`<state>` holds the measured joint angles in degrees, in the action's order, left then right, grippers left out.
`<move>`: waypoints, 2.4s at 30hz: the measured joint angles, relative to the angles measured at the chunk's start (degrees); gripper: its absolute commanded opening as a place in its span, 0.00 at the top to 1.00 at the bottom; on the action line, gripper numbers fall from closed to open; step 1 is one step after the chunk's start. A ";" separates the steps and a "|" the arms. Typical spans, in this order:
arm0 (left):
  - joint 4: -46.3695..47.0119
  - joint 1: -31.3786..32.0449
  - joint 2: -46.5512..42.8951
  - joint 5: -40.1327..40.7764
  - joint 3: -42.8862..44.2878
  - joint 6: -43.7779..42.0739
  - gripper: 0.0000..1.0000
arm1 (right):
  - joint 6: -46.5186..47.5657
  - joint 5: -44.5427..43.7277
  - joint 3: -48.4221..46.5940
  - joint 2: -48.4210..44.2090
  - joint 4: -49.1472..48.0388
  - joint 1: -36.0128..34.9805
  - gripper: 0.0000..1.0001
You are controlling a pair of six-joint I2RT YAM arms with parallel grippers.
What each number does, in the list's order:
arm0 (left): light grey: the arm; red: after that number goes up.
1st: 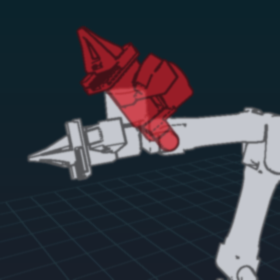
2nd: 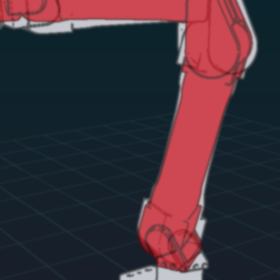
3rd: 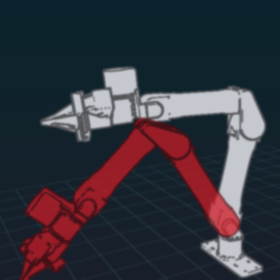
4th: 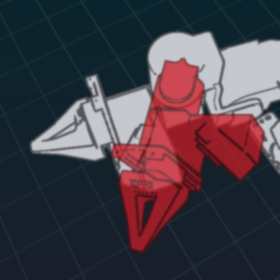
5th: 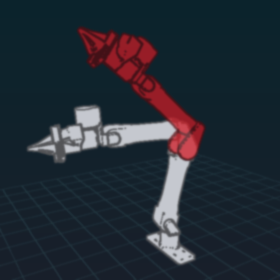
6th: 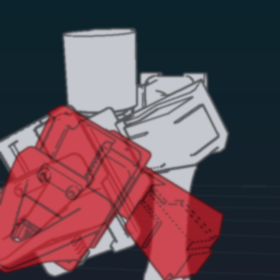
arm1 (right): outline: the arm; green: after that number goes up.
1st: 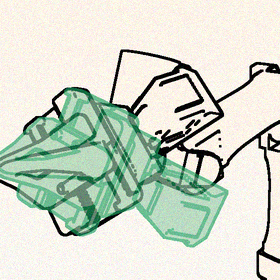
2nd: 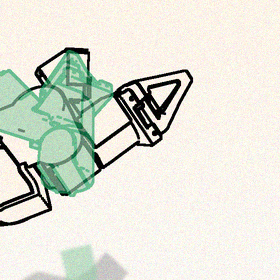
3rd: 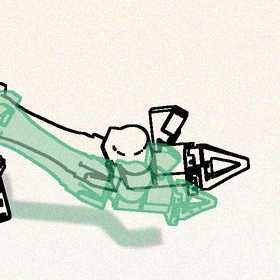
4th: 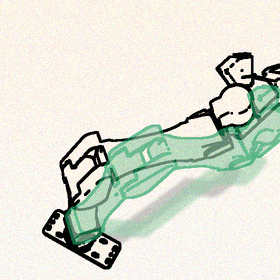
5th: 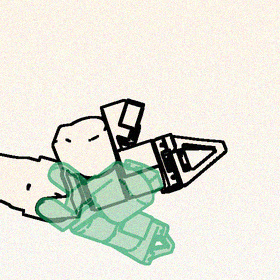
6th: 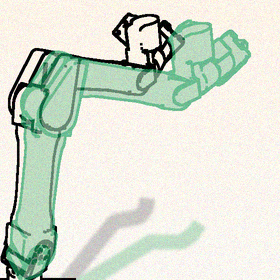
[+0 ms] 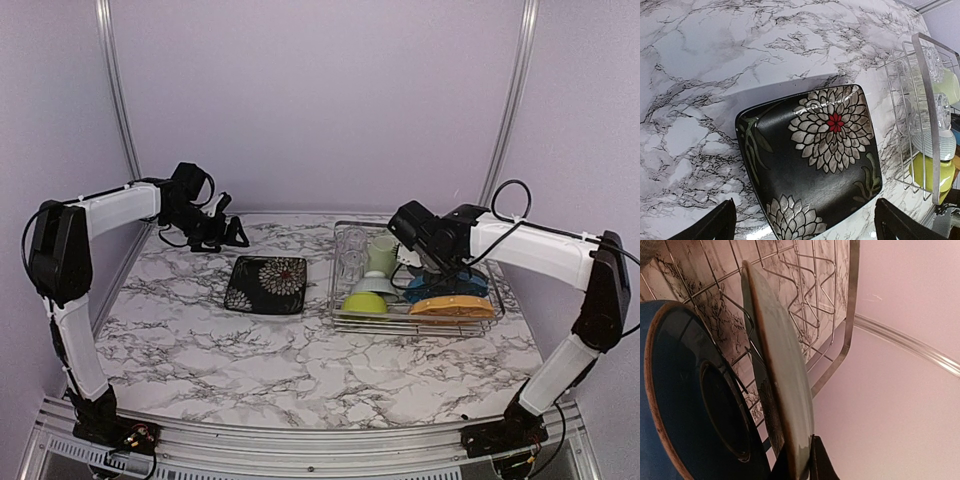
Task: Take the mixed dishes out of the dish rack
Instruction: Grab the plate from the dish rack, then pass from the right arm to the left
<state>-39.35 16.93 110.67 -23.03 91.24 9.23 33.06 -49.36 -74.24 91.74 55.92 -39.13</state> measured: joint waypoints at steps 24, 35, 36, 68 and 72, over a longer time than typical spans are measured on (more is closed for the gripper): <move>0.00 0.00 0.00 -0.48 0.00 0.98 0.01 | 1.57 -1.31 -6.40 -0.33 6.21 -0.13 1.00; 0.02 0.00 -0.02 -0.17 0.00 1.60 0.01 | 2.16 -3.43 -10.47 -1.33 8.13 -2.73 1.00; 0.04 0.00 -0.04 0.07 0.00 1.70 0.01 | 2.34 -3.41 -11.30 -1.33 8.41 -2.97 1.00; 26.29 0.00 -25.66 -1.51 -12.85 4.96 0.01 | -9.22 11.21 -36.63 0.72 -1.22 -5.40 1.00; 30.62 0.33 -28.52 -4.87 -16.65 5.11 0.01 | -14.71 19.02 -36.44 1.07 -3.76 -5.40 1.00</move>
<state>-8.73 17.26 82.15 -27.90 74.59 14.35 18.35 -30.35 -110.67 92.82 52.16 -44.53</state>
